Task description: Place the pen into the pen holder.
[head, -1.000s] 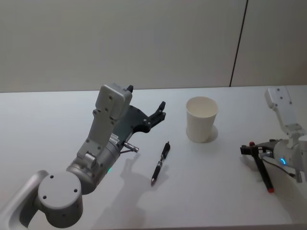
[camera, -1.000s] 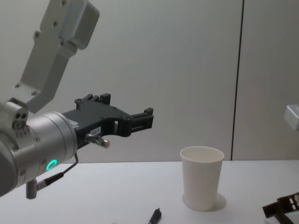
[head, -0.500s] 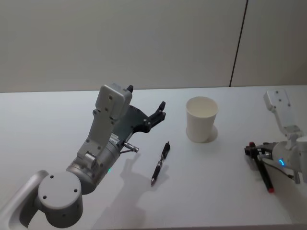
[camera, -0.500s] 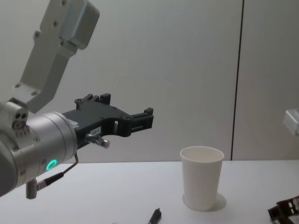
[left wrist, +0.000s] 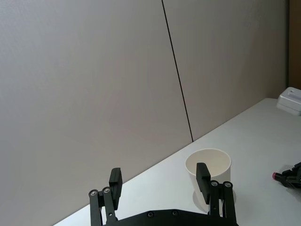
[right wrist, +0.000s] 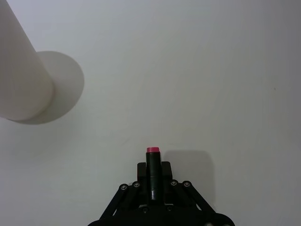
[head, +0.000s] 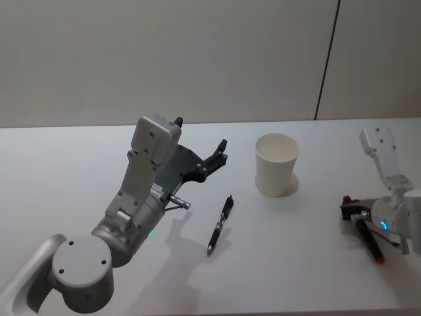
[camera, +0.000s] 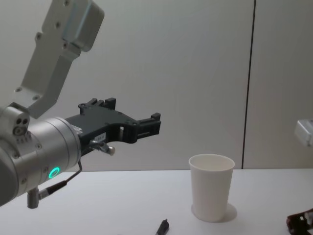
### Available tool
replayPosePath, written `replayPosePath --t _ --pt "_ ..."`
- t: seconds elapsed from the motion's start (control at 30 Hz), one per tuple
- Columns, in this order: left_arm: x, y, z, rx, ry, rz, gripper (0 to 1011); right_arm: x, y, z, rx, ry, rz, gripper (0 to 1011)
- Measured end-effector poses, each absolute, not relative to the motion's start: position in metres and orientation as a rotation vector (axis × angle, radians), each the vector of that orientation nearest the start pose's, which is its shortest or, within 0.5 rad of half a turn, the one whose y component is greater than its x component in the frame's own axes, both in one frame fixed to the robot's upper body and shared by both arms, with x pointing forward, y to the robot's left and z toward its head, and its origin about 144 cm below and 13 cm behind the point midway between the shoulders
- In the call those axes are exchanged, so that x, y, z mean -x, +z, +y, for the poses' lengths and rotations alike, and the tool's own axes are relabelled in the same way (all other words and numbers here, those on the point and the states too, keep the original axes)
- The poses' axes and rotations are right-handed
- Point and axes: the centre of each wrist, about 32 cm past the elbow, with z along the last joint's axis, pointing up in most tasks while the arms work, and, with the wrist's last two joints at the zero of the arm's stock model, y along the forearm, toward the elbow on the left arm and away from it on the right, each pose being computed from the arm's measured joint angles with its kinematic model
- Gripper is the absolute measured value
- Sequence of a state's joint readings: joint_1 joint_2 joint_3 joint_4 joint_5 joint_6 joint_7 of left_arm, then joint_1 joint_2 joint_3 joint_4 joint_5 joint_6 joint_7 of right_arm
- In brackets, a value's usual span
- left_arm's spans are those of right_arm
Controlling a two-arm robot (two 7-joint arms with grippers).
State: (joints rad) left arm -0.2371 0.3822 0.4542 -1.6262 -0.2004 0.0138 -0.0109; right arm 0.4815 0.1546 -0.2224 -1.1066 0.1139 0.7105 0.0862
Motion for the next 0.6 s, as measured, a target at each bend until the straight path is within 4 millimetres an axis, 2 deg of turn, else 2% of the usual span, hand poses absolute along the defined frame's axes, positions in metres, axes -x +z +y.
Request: replayPosePath --t 0.6 --pt "-0.4920 1.2044 0.1984 -0.061 1.124 -0.268 1000 -0.5815 1.1734 -0.2351 0.562 -1.328 0.383 166"
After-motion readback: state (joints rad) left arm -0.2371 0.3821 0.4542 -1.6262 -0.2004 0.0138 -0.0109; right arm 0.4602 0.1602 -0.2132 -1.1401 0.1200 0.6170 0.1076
